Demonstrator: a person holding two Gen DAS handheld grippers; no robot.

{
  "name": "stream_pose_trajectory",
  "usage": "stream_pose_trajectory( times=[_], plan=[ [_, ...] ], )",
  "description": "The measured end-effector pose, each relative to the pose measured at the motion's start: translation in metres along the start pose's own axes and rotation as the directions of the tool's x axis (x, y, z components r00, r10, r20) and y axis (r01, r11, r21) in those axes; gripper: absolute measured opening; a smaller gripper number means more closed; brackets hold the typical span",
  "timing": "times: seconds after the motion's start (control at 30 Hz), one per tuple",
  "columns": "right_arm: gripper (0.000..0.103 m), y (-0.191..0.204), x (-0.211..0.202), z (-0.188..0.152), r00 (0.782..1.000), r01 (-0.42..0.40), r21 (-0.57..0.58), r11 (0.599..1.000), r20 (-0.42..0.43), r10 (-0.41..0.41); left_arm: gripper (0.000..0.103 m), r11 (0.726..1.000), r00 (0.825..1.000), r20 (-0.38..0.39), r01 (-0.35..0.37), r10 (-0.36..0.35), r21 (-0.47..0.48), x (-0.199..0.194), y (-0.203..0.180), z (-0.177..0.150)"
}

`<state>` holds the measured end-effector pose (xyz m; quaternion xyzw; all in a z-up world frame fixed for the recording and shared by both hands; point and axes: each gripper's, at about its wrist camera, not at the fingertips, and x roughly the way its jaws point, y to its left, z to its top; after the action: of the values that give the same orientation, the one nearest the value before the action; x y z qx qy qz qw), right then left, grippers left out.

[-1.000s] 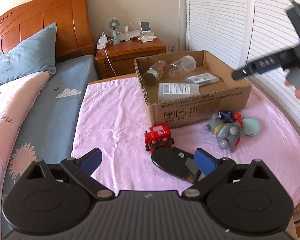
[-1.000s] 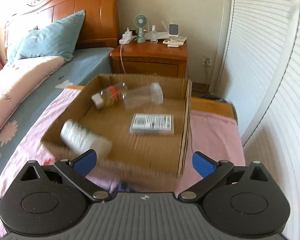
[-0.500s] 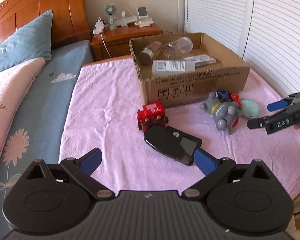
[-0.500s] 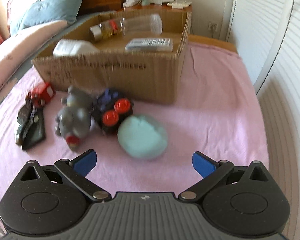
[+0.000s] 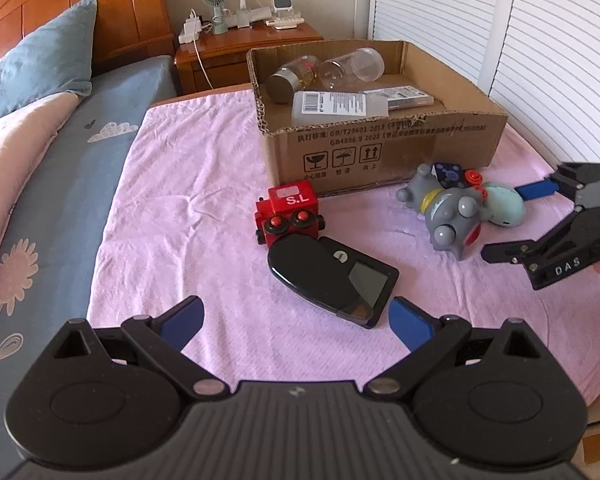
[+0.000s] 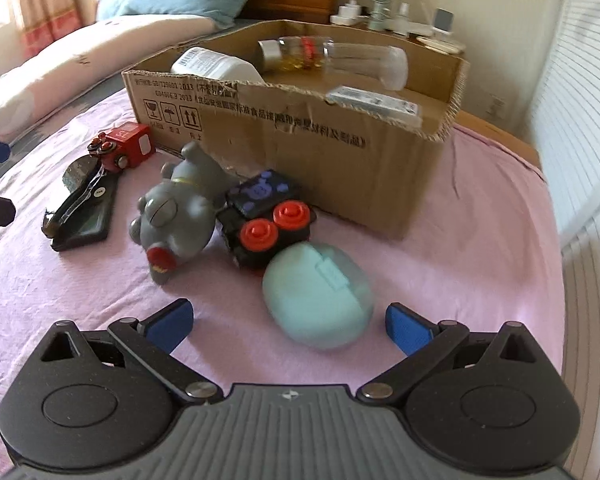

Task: Organize rigid objects
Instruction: 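Grasp the black oval mouse with the left tool while the right approaches the teal ball, then grasp the teal round ball with the right tool while the left holds the black mouse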

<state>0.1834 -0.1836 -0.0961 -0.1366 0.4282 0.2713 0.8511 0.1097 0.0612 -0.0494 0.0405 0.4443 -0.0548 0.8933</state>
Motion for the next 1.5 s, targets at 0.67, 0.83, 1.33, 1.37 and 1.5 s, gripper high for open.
stream_pose_trajectory(
  times=[0.67, 0.83, 1.33, 1.37, 1.5],
  plan=[
    [0.103, 0.035, -0.014, -0.009, 0.996, -0.086, -0.107, 0.991, -0.04, 0.082, 0.098, 0.958, 0.992, -0.058, 0.125, -0.113, 0.257, 0.024, -0.008, -0.006],
    [0.103, 0.036, -0.014, -0.008, 0.996, -0.082, -0.103, 0.991, -0.051, 0.077, 0.098, 0.931, 0.989, -0.052, 0.145, -0.136, 0.335, 0.041, -0.003, -0.004],
    [0.103, 0.036, -0.015, -0.008, 0.996, -0.075, -0.097, 0.992, -0.055, 0.07, 0.093, 0.863, 0.959, -0.04, 0.272, -0.282, 0.425, 0.06, 0.002, 0.011],
    [0.103, 0.036, -0.015, -0.008, 0.996, -0.075, -0.096, 0.993, -0.055, 0.07, 0.092, 0.864, 0.958, -0.042, 0.275, -0.285, 0.42, 0.06, 0.003, 0.011],
    [0.103, 0.036, -0.015, -0.008, 0.996, -0.073, -0.095, 0.993, -0.057, 0.067, 0.089, 0.873, 0.957, -0.052, 0.283, -0.286, 0.397, 0.058, 0.005, 0.011]
  ],
)
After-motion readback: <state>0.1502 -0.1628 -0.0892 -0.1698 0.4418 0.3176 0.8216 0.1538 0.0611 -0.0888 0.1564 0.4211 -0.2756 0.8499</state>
